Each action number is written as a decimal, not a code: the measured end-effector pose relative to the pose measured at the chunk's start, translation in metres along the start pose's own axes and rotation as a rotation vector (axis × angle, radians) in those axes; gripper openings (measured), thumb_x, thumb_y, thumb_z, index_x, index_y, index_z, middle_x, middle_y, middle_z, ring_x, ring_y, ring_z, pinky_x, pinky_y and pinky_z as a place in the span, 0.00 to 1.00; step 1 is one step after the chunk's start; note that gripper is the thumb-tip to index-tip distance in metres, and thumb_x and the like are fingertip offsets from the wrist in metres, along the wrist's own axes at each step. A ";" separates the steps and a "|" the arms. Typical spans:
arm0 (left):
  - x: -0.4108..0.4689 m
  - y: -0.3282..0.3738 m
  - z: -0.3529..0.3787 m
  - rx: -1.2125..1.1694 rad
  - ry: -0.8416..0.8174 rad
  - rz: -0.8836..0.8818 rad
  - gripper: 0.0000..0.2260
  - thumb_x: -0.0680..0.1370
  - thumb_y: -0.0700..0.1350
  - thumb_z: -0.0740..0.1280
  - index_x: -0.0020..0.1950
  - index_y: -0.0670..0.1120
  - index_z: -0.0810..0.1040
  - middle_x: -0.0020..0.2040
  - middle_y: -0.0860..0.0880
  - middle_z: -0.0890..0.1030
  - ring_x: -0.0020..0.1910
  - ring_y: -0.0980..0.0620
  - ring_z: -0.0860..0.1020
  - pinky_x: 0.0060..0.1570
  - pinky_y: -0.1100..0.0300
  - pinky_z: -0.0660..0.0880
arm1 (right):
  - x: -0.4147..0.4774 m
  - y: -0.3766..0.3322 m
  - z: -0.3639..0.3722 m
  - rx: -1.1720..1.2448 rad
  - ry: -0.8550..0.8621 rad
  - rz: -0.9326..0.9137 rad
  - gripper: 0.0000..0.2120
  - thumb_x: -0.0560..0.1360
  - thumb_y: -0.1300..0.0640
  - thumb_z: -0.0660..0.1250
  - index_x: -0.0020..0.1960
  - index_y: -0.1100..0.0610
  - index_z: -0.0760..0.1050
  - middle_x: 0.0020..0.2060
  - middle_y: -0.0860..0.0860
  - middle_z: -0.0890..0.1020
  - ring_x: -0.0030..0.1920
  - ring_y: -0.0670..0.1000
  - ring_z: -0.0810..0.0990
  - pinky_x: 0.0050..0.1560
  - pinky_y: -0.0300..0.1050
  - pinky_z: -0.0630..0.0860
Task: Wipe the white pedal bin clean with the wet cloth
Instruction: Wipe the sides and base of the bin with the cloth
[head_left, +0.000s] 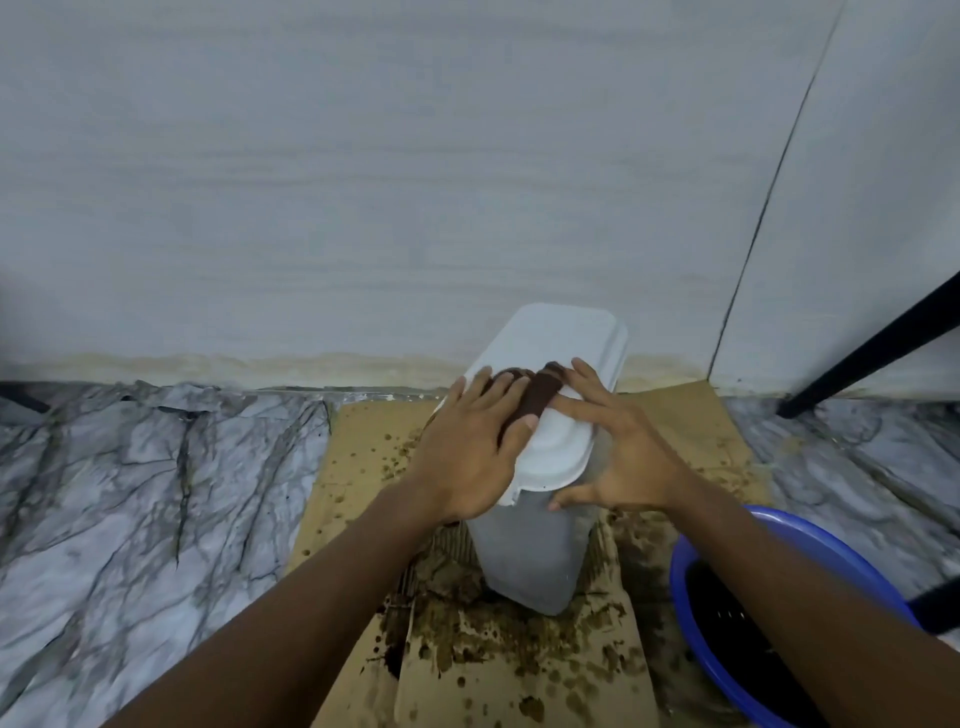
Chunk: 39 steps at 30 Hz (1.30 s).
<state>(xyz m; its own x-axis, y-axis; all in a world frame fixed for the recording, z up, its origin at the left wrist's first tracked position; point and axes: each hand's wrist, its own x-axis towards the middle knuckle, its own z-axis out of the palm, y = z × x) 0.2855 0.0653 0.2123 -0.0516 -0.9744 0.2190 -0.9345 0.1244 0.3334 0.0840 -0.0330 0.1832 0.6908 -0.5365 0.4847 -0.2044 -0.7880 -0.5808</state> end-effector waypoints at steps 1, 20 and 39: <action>-0.006 0.002 0.002 0.011 -0.004 0.050 0.27 0.85 0.60 0.45 0.83 0.52 0.54 0.83 0.52 0.57 0.82 0.54 0.46 0.79 0.58 0.38 | -0.005 0.001 -0.002 -0.005 -0.008 0.000 0.54 0.55 0.36 0.82 0.76 0.49 0.65 0.79 0.45 0.60 0.80 0.54 0.54 0.75 0.68 0.59; -0.042 0.004 0.026 0.074 0.189 0.756 0.12 0.80 0.41 0.69 0.61 0.41 0.84 0.72 0.42 0.75 0.78 0.42 0.66 0.73 0.41 0.67 | -0.017 -0.011 -0.040 0.008 -0.213 0.280 0.28 0.77 0.56 0.69 0.75 0.51 0.67 0.77 0.45 0.63 0.78 0.42 0.53 0.80 0.53 0.45; 0.023 0.002 -0.014 -0.783 0.045 -0.567 0.15 0.85 0.54 0.61 0.67 0.53 0.81 0.58 0.53 0.82 0.56 0.50 0.81 0.64 0.50 0.75 | -0.038 -0.040 0.015 0.202 0.230 0.571 0.43 0.69 0.37 0.69 0.79 0.44 0.56 0.80 0.43 0.50 0.79 0.44 0.52 0.77 0.44 0.54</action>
<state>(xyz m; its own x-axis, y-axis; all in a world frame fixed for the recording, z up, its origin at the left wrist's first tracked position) 0.2876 0.0457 0.2311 0.3640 -0.9218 -0.1333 -0.3161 -0.2568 0.9133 0.0766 0.0234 0.1788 0.3411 -0.9231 0.1775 -0.3460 -0.2988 -0.8894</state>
